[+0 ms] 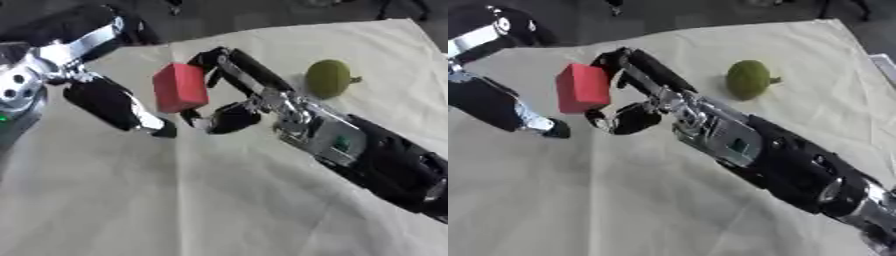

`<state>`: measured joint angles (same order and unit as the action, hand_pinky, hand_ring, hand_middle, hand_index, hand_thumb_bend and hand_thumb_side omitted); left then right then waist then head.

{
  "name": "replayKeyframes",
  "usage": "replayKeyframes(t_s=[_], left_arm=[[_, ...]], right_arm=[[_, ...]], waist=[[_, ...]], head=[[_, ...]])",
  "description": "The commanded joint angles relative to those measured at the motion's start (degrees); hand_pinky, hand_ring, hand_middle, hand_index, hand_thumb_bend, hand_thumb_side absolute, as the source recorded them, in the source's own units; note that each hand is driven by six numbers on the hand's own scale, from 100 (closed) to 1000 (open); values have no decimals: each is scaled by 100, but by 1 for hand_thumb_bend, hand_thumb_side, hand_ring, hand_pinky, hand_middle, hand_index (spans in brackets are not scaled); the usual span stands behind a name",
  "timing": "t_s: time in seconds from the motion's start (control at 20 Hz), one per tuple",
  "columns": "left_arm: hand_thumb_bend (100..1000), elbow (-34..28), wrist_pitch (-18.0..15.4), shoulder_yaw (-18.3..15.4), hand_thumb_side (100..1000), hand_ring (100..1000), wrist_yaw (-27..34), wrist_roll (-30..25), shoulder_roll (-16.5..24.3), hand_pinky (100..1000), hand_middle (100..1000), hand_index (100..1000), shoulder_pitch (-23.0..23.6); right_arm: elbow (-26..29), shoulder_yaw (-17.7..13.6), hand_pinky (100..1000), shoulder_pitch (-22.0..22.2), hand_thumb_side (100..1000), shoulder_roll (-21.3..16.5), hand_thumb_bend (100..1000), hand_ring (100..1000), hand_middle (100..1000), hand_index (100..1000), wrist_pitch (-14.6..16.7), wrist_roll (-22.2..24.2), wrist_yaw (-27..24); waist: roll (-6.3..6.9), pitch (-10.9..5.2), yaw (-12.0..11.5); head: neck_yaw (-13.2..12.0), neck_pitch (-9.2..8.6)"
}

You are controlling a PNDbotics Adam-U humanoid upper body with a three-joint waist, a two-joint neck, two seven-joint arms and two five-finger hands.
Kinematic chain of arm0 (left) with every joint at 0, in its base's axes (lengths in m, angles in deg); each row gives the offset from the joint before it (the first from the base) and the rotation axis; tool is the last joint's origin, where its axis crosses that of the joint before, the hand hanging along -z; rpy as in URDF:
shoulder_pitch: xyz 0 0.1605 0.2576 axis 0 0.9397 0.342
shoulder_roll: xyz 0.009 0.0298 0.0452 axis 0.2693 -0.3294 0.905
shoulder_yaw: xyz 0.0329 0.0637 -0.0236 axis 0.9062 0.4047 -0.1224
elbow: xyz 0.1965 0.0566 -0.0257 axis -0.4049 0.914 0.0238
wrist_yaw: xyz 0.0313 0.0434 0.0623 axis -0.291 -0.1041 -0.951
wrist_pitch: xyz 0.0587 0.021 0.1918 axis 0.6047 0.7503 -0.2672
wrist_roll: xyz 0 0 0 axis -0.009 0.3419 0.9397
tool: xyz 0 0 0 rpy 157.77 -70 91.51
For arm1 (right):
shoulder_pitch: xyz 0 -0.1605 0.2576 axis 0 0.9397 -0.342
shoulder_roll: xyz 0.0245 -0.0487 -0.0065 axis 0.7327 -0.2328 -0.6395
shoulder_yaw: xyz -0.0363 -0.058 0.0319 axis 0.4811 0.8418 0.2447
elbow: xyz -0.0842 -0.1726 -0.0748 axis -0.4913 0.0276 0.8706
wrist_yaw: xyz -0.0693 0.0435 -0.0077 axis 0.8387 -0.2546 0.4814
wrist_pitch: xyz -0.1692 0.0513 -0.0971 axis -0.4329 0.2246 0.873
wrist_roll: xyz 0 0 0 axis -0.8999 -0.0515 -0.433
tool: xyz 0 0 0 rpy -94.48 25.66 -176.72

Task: Pick up the objects with one hand, pass them to the other hand, and then place them into the box on the other side of the table.

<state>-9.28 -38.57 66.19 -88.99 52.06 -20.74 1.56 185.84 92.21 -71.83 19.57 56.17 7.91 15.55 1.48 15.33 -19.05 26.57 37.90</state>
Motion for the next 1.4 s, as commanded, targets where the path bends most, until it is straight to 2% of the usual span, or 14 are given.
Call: replayKeyframes(t_s=[0.05,0.75,1.0,1.15,1.2,1.3,1.4], left_arm=[[811,136,-92,-12,295,827,-21,169,-11,837,762,824,-82],[712,388,-261,3,304,799,610,993,-218,806,734,791,-44],[654,477,-280,25,246,768,719,1114,-270,783,685,746,-31],[574,575,-338,47,145,730,755,1075,-316,759,648,702,-25],[515,622,-362,44,103,714,766,1056,-334,752,632,688,-21],[365,712,-407,23,100,696,795,1062,-371,743,612,662,-10],[275,776,-446,17,100,686,811,1104,-398,737,599,649,-6]], right_arm=[[87,-36,618,-69,100,-65,295,701,464,609,84,-92,-151],[87,-16,618,-51,100,-38,300,702,464,608,244,-3,-208],[87,-9,611,-43,100,-31,301,702,463,608,283,26,-187],[87,-12,608,-41,100,-28,299,703,463,607,330,11,-208],[87,-12,608,-39,100,-30,299,703,463,608,358,6,-212],[87,-10,608,-31,100,-38,300,703,464,608,416,7,-198],[87,-7,607,-21,100,-39,300,702,463,608,460,15,-185]], waist=[[38,-99,12],[43,-72,56],[41,-64,72],[43,-64,85],[44,-64,90],[46,-64,101],[50,-64,116]], head=[[-17,-63],[-25,-37],[-37,-50],[-53,-50],[-62,-52],[-75,-61],[-78,-73]])
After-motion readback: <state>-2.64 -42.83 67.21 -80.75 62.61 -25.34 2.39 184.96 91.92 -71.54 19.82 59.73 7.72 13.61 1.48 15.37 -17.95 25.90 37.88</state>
